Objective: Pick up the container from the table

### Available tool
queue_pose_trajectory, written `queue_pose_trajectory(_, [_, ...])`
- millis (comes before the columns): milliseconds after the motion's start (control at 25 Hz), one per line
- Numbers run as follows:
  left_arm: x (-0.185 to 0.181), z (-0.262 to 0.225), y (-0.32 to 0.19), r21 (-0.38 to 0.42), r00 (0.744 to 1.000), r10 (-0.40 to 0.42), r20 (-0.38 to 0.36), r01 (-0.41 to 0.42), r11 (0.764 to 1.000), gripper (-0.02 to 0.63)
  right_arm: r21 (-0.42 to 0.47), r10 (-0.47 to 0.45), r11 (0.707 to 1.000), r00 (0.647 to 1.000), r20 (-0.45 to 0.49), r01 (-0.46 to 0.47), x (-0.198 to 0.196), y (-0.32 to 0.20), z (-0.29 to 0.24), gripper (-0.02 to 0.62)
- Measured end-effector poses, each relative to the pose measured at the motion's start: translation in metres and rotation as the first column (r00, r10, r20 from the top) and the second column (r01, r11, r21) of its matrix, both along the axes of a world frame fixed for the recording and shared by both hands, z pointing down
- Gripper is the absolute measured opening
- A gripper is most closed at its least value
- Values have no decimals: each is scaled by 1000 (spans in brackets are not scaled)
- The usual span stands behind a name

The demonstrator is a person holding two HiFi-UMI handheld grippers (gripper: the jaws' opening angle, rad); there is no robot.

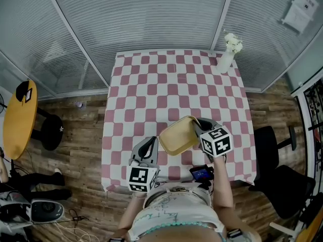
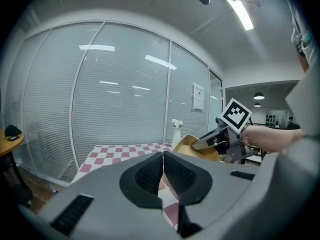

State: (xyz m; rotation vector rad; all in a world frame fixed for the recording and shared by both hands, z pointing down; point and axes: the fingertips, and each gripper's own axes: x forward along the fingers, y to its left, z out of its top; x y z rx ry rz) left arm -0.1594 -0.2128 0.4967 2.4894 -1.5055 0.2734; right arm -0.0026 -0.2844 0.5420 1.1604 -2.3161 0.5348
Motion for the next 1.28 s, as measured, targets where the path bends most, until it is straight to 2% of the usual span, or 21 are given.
queue_pose_trajectory(560, [-9,1,2,2,1000,-24,5,24,1000,17,220,-18,975,999,37,9,-4,3,-98,12])
queue_pose_trajectory(1000, [-5,-4,4,12,1000,-19,2,19,1000,17,376,-43,927,996,72,12,-7,11,-145,12])
queue_pose_trajectory(1160, [-5,-4,7,15,1000,-21,5,20,1000,17,412,-42,911,995,93,0,-6,16,-154,12])
queue_pose_trajectory(1280, [-3,-3,9,12,1000,-20,7,20,1000,17,406,-50,914,991,122,-4,-4,18,-152,12])
